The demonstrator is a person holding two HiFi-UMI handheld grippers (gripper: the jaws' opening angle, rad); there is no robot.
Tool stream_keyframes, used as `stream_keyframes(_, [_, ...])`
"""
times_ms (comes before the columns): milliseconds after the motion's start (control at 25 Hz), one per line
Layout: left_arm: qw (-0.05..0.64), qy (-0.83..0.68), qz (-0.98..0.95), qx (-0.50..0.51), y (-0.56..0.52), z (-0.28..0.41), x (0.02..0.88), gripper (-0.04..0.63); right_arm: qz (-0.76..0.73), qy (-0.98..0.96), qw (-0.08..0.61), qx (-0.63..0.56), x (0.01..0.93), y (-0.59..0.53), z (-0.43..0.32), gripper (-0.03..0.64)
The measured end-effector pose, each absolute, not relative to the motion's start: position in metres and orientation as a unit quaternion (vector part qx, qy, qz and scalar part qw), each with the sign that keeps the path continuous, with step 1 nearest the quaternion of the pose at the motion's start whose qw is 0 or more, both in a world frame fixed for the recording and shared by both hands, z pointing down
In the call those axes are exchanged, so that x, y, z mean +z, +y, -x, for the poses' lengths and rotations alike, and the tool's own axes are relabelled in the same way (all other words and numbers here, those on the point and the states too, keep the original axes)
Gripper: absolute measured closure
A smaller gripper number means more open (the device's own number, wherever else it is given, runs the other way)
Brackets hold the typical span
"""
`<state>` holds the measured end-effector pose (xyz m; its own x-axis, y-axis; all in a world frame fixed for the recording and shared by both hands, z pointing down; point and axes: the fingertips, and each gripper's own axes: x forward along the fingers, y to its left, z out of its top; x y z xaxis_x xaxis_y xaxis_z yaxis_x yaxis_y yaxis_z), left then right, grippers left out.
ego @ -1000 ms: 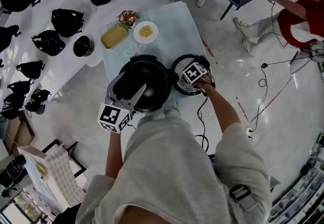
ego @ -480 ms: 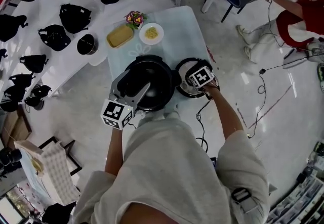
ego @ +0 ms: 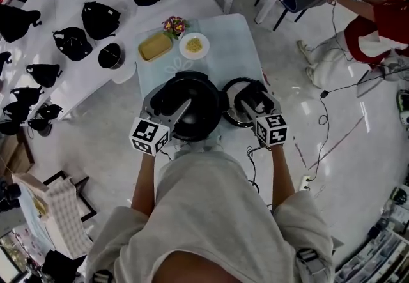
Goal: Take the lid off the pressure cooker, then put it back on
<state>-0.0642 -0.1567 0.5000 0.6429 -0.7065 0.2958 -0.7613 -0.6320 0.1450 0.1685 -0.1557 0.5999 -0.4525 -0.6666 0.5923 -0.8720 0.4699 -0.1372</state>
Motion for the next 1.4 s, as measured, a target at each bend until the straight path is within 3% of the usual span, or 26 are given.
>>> stream_keyframes(240, [0.128,-0.414,-0.896,0.095,-0.157,0.069,0.498,0.284,-0.497,-0.842,0.138,0.161,0.52,-0.144,-0.153,0.337])
stream_keyframes(520, [0.122,-0.428,-0.891,0.087,-0.155,0.08,0.493,0.285,-0.487,-0.857,0.114,0.125,0.491,-0.149,-0.124,0.432])
stream_keyframes(640, [0.117,-0.436,-0.889,0.079,-0.153,0.088,0.487,0.339,-0.483,-0.861,0.106,0.117,0.483,-0.154,-0.11,0.531])
stream_keyframes(760, [0.111,-0.448,-0.885,0.066,-0.151,0.099,0.481,0.437,-0.479,-0.865,0.11,0.102,0.48,-0.159,-0.095,0.609])
stream_keyframes(880, [0.104,-0.456,-0.882,0.059,-0.149,0.107,0.479,0.536,-0.462,-0.875,0.116,0.091,0.479,-0.16,-0.08,0.617])
stream_keyframes(1000, [0.104,-0.459,-0.88,0.057,-0.148,0.112,0.478,0.58,-0.448,-0.882,0.116,0.089,0.478,-0.161,-0.07,0.617])
stream_keyframes(1400, [0.105,-0.457,-0.882,0.056,-0.151,0.114,0.479,0.581,-0.451,-0.879,0.129,0.092,0.485,-0.159,-0.069,0.617])
